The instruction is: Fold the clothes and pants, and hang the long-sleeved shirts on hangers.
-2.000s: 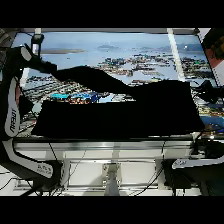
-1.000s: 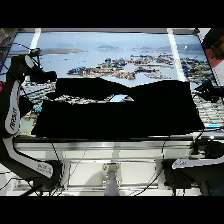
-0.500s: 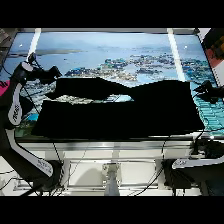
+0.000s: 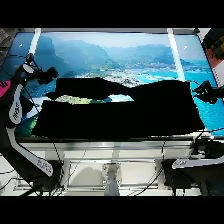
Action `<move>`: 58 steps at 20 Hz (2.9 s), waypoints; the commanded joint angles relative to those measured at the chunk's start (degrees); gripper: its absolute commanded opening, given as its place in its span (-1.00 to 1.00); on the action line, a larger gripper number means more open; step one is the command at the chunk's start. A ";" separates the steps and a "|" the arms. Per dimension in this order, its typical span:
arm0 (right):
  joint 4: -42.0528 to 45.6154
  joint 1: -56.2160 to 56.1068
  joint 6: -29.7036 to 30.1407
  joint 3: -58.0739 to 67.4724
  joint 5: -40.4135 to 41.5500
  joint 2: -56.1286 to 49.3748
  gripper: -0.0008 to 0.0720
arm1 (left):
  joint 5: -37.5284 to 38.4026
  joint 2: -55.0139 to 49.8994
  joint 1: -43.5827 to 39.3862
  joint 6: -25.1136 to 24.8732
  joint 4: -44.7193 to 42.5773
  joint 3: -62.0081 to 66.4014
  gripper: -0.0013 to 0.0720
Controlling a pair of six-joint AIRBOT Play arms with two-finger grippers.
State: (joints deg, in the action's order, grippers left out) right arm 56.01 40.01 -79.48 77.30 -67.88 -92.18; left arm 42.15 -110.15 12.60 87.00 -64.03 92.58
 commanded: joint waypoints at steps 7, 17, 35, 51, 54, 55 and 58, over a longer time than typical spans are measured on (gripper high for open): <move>-0.37 -0.07 0.00 0.07 -0.02 -0.02 0.13 | 4.98 -2.25 -0.02 -1.51 5.60 0.02 -0.38; -0.37 -0.07 0.00 0.07 -0.04 -0.02 0.13 | 7.87 3.82 -3.39 -16.20 16.76 3.08 -0.96; -3.48 -0.04 -3.65 0.09 6.45 0.00 0.13 | 7.89 6.75 2.58 -35.28 42.01 19.34 -0.97; -4.17 -0.04 -5.16 0.09 5.95 0.00 0.13 | 51.10 7.87 11.39 -20.31 -14.78 5.25 -0.97; -4.17 -0.04 -5.51 0.09 5.90 0.00 0.13 | 47.08 7.87 8.66 -19.74 -22.08 1.33 -0.97; -4.17 -0.04 -5.51 0.09 5.90 0.00 0.13 | 44.89 7.85 7.74 -18.45 -23.04 0.66 -0.97; -4.15 -0.04 -5.51 0.09 5.90 0.00 0.13 | 39.47 7.87 5.55 -17.46 -22.36 0.37 -0.97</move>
State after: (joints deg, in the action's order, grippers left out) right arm 51.83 39.99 -84.88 77.36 -61.95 -92.18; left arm 86.76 -102.32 20.14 67.81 -83.42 94.24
